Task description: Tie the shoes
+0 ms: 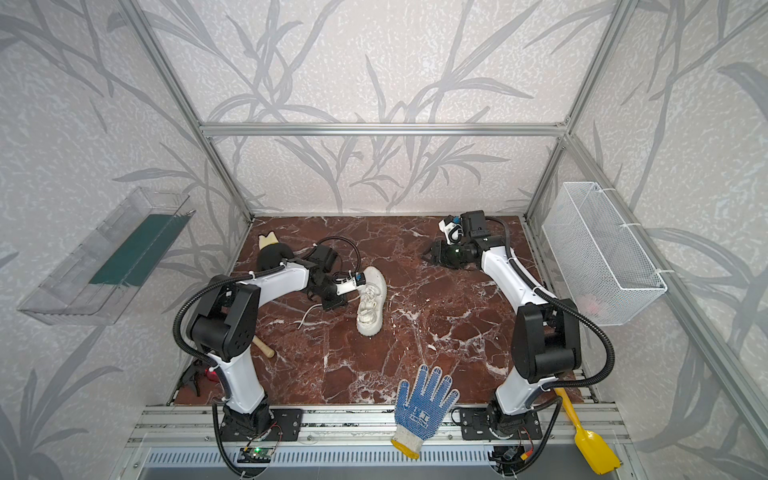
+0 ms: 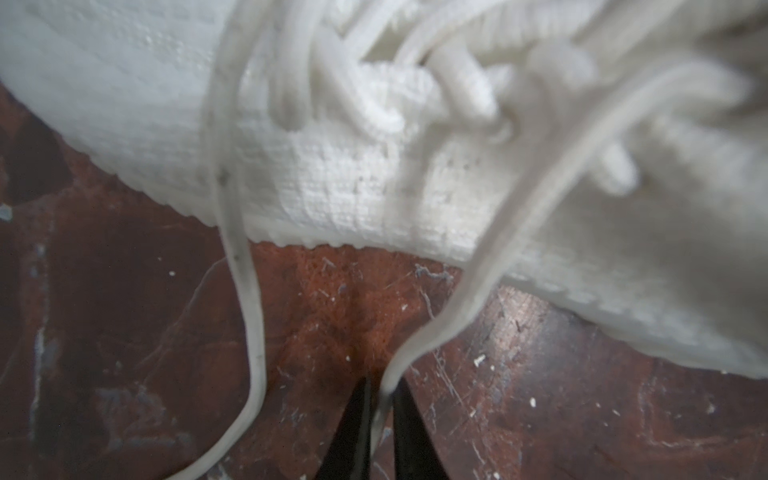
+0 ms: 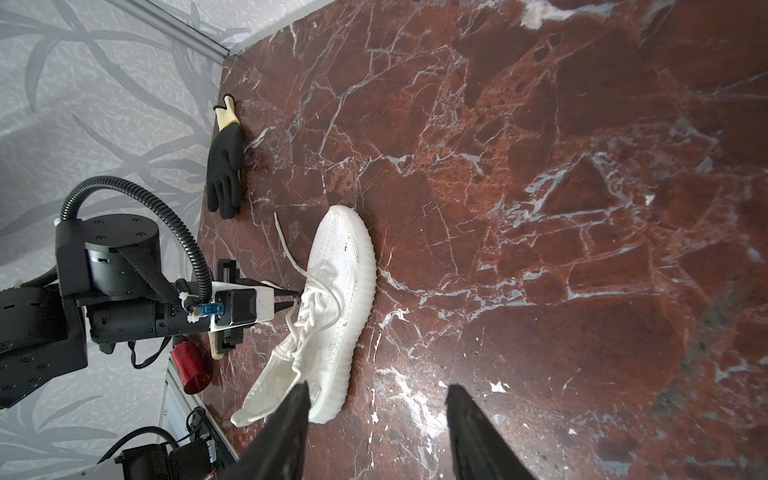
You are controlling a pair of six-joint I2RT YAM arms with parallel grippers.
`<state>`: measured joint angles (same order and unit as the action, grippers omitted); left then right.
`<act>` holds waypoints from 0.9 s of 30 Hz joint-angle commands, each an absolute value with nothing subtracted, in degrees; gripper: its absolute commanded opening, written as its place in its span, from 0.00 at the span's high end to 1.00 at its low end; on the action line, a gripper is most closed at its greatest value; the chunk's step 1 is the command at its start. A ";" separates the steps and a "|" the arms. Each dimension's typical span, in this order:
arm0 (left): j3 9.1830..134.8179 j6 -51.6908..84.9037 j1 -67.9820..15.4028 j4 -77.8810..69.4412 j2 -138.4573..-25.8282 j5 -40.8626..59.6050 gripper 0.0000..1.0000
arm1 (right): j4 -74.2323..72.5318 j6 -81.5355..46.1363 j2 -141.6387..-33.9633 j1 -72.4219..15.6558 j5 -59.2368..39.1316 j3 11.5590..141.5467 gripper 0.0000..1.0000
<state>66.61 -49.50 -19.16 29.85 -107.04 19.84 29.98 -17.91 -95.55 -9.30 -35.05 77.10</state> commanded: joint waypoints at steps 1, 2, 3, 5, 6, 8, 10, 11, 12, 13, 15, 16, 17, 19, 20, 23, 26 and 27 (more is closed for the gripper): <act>67.68 -49.83 -19.51 31.12 -106.80 19.34 0.94 | 31.77 -16.88 -93.28 -8.80 -35.86 77.94 0.46; 67.47 -49.76 -19.57 31.05 -106.38 19.27 0.96 | 31.82 -16.95 -92.96 -8.81 -35.86 77.72 0.46; 67.21 -49.58 -19.60 30.90 -105.65 19.24 0.99 | 31.54 -17.07 -92.52 -8.82 -35.77 77.40 0.46; 67.31 -49.26 -19.60 31.86 -104.04 19.72 1.00 | 31.07 -17.39 -91.88 -8.79 -35.75 76.66 0.46; 67.48 -48.41 -19.60 32.34 -102.78 19.98 1.00 | 30.91 -17.55 -91.68 -8.80 -35.85 76.32 0.46; 68.08 -47.34 -19.60 34.14 -100.55 21.09 1.00 | 30.44 -18.06 -91.21 -8.85 -36.03 75.58 0.46; 69.79 -45.59 -19.60 37.05 -98.77 23.56 1.00 | 29.47 -18.64 -90.74 -8.79 -36.12 74.63 0.46; 70.64 -45.22 -19.60 38.65 -98.38 25.33 1.00 | 28.99 -19.00 -90.47 -8.80 -36.21 74.14 0.46; 71.85 -44.73 -19.71 40.70 -98.04 26.98 1.00 | 28.32 -19.44 -90.07 -8.79 -36.21 73.30 0.46; 73.38 -43.77 -19.99 43.12 -98.00 28.14 1.00 | 27.76 -19.92 -89.91 -8.79 -36.33 72.71 0.46; 75.80 -41.11 -20.26 45.83 -97.96 29.53 1.00 | 26.86 -20.77 -89.74 -8.84 -36.81 71.63 0.46; 76.95 -40.10 -20.37 47.27 -97.92 30.15 1.00 | 26.11 -21.37 -89.66 -8.82 -37.15 70.94 0.46; 77.88 -39.36 -20.52 48.05 -97.91 30.47 1.00 | 25.55 -21.80 -89.69 -8.85 -37.41 70.36 0.46; 79.60 -37.03 -20.73 48.78 -98.15 31.11 1.00 | 24.19 -22.54 -89.87 -8.88 -38.04 69.31 0.46; 80.42 -36.19 -20.78 49.19 -98.37 31.72 1.00 | 23.92 -22.59 -90.03 -8.96 -38.19 68.97 0.46; 83.02 -31.86 -21.30 49.36 -99.92 34.04 1.00 | 23.29 -22.60 -90.77 -9.18 -38.97 68.73 0.46; 84.54 -27.29 -22.13 47.23 -101.32 36.90 1.00 | 22.11 -22.66 -91.42 -10.13 -39.21 68.33 0.47; 84.35 -25.34 -22.48 45.31 -101.39 37.04 1.00 | 21.47 -22.90 -91.78 -10.59 -39.28 68.07 0.47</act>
<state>83.05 -31.20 -21.58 45.60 -100.36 33.01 23.79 -22.39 -91.50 -9.72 -37.78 68.58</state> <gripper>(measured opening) 0.047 0.533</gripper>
